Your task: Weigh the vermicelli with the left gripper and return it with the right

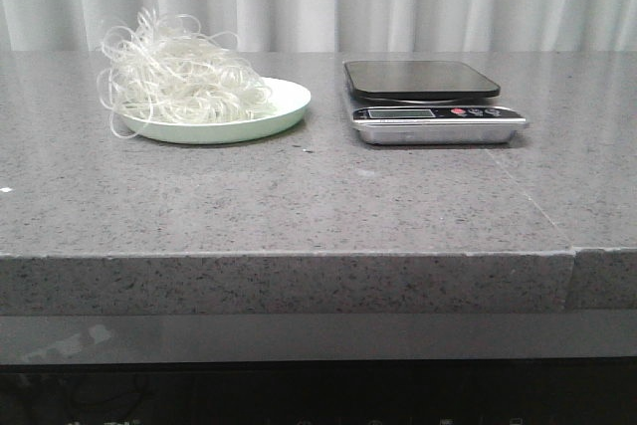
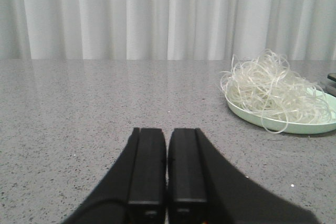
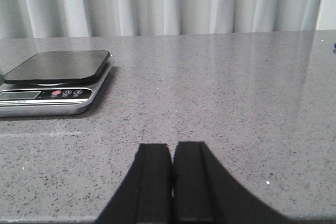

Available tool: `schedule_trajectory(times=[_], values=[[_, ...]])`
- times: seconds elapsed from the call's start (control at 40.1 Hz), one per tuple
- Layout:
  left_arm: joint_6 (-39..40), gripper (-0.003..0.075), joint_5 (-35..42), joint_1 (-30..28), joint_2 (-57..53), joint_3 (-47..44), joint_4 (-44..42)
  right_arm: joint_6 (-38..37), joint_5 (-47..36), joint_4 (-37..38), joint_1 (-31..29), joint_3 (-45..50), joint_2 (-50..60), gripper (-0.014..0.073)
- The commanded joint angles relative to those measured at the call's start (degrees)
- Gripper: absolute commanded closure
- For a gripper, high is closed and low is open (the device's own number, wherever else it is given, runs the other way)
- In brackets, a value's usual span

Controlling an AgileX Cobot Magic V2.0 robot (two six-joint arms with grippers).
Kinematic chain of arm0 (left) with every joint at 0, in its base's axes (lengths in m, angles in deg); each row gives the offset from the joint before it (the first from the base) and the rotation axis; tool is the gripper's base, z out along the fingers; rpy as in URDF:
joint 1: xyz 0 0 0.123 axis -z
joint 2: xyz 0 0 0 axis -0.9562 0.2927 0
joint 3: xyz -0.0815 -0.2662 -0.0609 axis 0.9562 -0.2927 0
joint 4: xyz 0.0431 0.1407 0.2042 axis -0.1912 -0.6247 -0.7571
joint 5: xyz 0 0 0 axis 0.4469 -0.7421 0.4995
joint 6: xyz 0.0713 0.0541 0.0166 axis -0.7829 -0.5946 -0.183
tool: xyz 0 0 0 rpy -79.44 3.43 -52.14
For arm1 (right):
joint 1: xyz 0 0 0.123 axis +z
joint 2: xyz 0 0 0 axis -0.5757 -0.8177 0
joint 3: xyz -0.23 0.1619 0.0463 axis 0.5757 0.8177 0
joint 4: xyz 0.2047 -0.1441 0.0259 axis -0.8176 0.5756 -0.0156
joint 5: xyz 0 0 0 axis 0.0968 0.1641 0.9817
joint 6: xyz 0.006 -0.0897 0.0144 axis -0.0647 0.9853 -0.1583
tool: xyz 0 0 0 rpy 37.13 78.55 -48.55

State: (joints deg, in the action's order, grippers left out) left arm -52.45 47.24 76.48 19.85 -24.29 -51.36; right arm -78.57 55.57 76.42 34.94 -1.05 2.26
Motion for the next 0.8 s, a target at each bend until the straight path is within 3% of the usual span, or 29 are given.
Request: schedule_trajectory(times=[0.0,0.549,0.773], values=[[0.10,0.0566,5.00,0.43,-1.36,-2.25,0.38,0.09,-4.43,-0.05,-0.26,-0.14,0.86,0.0428],[0.10,0.0566,6.59,0.43,-1.36,-2.25,0.12,0.09,-5.55,-0.05,-0.26,-0.52,0.86,0.0428],[0.10,0.0566,7.94,0.43,-1.02,4.16,0.12,0.13,-1.69,0.01,-0.26,-8.70,0.80,0.0428]])
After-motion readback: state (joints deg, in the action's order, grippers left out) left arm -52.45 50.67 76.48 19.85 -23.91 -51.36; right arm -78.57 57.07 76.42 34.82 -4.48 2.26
